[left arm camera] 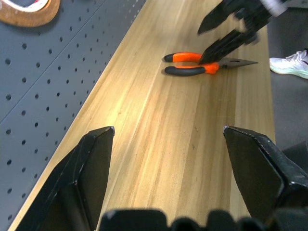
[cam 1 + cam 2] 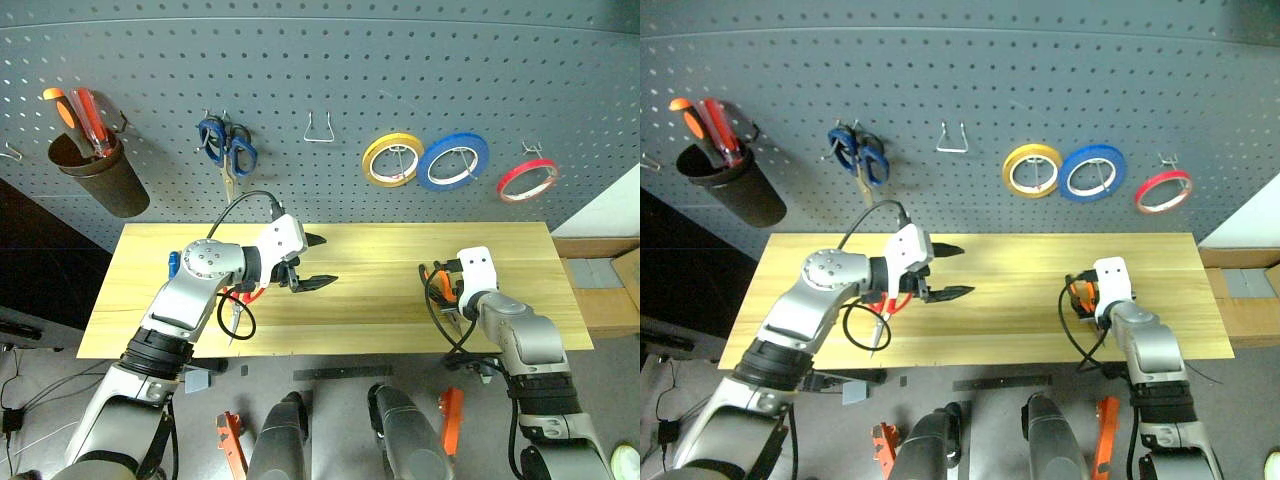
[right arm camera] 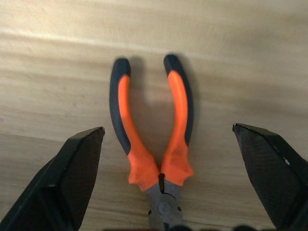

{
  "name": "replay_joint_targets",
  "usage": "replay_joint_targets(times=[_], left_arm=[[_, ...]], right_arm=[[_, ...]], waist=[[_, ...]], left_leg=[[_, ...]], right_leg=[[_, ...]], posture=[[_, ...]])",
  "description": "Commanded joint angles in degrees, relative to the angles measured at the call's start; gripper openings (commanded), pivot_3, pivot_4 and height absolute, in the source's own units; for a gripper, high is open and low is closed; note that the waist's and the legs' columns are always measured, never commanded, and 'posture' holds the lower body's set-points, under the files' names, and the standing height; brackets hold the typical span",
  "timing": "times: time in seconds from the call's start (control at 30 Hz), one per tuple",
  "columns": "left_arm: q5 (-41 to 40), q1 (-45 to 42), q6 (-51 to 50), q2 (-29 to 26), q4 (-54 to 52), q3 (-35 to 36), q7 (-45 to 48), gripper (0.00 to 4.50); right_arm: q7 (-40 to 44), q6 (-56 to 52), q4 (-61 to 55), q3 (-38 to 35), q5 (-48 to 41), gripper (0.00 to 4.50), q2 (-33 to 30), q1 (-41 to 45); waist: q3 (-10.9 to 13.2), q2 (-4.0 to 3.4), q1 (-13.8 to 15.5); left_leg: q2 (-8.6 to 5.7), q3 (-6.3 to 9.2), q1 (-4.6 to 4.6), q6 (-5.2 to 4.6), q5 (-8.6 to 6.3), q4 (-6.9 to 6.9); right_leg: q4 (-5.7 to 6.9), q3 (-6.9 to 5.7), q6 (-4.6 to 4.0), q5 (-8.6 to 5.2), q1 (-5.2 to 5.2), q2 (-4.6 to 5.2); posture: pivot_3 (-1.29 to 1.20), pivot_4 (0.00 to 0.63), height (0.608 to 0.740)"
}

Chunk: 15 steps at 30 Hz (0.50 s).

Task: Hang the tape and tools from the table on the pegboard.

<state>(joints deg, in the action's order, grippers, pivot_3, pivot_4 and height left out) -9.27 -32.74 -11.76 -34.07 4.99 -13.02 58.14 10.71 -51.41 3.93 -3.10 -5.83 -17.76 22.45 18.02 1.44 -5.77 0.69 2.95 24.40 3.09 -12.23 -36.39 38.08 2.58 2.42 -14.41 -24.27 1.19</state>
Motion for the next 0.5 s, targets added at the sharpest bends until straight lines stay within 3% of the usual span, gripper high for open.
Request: replay_joint_targets(times=[0.03,0.43,0.5], left_arm=[[0.2,0.8,1.2,-0.2,-2.3,1.2,0.0,3.9],[0.2,1.6,0.9,0.5,-2.8,1.8,-1.5,3.9],[0.1,1.8,1.2,0.7,-2.7,2.0,-2.0,3.9]], right_arm=[[1.7,0.5,2.7,0.3,0.0,4.46,-1.0,1.3],[4.6,5.0,15.9,2.8,1.1,4.46,-0.9,6.2],[4.7,6.5,18.5,3.2,1.7,4.09,-1.2,7.2]], waist=[[0.0,0.0,0.1],[0.0,0.04,0.3],[-0.1,0.09,0.3]], left_leg=[[0.0,0.0,0.0,0.0,0.0,0.0],[0.02,0.04,0.0,0.0,0.0,-0.28],[0.02,0.04,0.0,0.0,0.0,-0.35]], right_leg=[[0.01,-0.01,0.0,0.0,-0.01,0.0],[0.15,-0.04,-0.02,0.04,0.03,-0.03],[0.17,-0.04,-0.01,0.04,0.06,-0.03]], posture=[[-0.13,0.294,0.74],[-0.12,0.281,0.74],[-0.12,0.276,0.74]])
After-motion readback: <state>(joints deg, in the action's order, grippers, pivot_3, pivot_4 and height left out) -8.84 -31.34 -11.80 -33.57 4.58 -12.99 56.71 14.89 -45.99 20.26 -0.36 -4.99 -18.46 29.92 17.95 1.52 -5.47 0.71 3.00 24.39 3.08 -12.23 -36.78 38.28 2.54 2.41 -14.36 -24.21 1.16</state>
